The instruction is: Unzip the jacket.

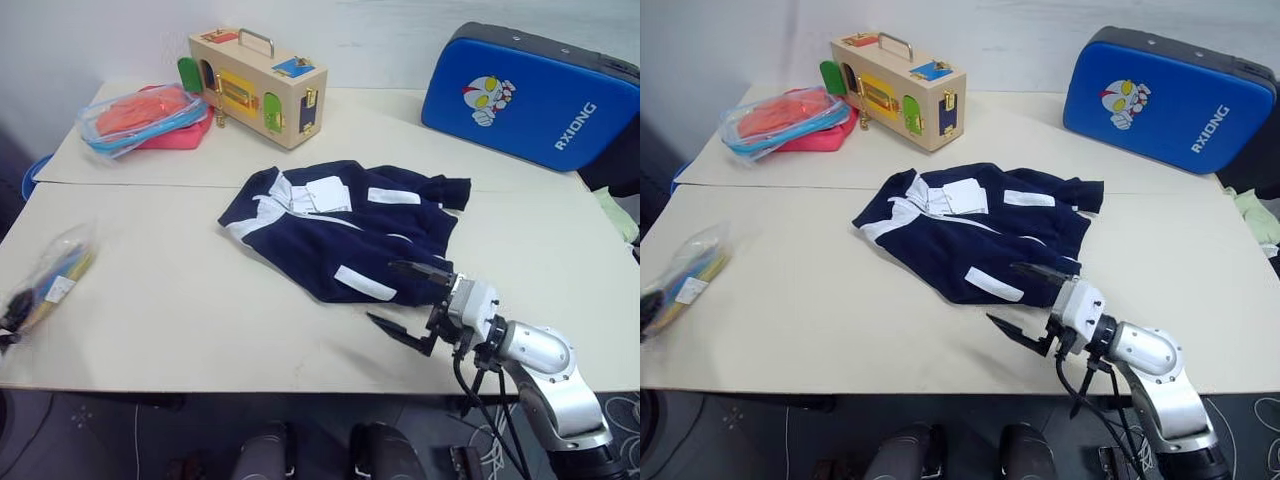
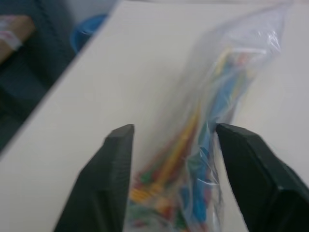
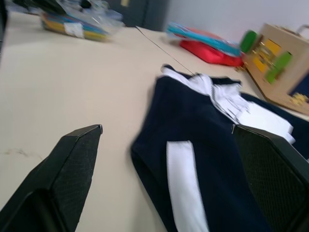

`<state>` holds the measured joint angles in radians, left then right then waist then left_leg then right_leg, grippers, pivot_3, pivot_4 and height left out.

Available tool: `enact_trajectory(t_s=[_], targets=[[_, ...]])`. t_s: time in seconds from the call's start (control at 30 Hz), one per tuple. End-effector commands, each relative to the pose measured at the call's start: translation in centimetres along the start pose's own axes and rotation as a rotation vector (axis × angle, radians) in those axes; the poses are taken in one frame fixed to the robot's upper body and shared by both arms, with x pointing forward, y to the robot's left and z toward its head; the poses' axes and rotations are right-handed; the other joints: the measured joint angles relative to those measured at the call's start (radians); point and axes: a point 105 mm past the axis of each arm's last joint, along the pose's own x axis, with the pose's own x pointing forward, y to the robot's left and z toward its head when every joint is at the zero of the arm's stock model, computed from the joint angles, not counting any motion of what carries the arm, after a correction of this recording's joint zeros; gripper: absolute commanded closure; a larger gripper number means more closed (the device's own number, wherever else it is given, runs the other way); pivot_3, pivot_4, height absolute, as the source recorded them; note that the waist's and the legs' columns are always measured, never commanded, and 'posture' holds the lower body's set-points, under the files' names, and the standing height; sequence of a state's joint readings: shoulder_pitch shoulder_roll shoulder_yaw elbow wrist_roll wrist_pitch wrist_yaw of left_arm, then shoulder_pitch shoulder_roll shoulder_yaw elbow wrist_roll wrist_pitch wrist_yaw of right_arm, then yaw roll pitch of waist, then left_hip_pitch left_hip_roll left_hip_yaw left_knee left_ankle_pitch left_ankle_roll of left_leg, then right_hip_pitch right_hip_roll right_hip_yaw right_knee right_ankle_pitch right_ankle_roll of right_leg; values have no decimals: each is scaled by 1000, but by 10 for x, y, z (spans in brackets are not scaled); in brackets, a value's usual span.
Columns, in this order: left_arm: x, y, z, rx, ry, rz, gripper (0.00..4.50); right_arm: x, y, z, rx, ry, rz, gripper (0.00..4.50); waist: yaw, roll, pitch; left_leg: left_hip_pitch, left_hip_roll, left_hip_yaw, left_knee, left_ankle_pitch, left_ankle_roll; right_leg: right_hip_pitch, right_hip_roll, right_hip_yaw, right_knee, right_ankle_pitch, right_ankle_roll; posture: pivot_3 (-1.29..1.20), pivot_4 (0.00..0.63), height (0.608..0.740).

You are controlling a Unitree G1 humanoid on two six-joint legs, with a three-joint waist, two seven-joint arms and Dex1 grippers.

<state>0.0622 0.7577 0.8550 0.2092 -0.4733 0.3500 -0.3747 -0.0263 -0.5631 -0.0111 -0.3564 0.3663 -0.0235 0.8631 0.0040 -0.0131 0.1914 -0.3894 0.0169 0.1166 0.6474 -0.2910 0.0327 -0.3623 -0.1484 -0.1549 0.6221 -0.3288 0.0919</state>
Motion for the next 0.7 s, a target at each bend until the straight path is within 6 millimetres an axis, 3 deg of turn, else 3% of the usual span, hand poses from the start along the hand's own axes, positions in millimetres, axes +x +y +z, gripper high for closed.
enact_trajectory(t_s=[0.03, 0.13, 0.27, 0.4, 0.53, 0.63, 0.7], targets=[[-8, -23, 55, 230, -187, -151, 672, -8, -1, 12, -36, 6, 33, 0, -4, 0, 0, 0, 0, 0, 0, 0, 0, 0, 0, 0, 0, 0, 0, 0, 150, 740], [-12, -69, 56, 495, -170, -426, 19, -8, -7, 6, -73, 58, 29, 0, -5, 0, 0, 0, 0, 0, 0, 0, 0, 0, 0, 0, 0, 0, 0, 0, 150, 740], [-9, -124, 64, 675, -253, -694, 19, 2, -13, 0, -150, 112, 45, 0, -4, 4, 2, 1, 0, 1, 0, 0, -1, 0, -1, 1, 0, 0, 0, 0, 150, 740], [14, -189, 32, 892, -213, -995, 19, 23, -25, -14, -215, 200, 21, 0, -4, 4, 2, -2, 0, 3, 0, 2, -2, -5, 0, 1, 3, 0, -1, 0, 150, 740], [37, -240, 20, 942, -255, -1145, 19, 23, -26, -34, -229, 341, 57, 0, -4, 4, 2, -12, -1, 6, 1, 9, 5, -15, 3, -1, 10, 0, -1, 0, 150, 740], [52, -272, 18, 970, -291, -1194, 19, 19, -25, -36, -233, 370, 62, 0, -4, 3, 2, -15, -2, 8, 2, 10, 7, -17, 9, -4, 9, 0, 0, 0, 150, 740], [59, -285, 13, 996, -282, -1216, 0, 16, -16, -35, -247, 375, 95, 369, -5, 2, 2, -16, -2, 8, 3, 10, 8, -17, 10, -5, 7, 1, 2, 0, 150, 740]])
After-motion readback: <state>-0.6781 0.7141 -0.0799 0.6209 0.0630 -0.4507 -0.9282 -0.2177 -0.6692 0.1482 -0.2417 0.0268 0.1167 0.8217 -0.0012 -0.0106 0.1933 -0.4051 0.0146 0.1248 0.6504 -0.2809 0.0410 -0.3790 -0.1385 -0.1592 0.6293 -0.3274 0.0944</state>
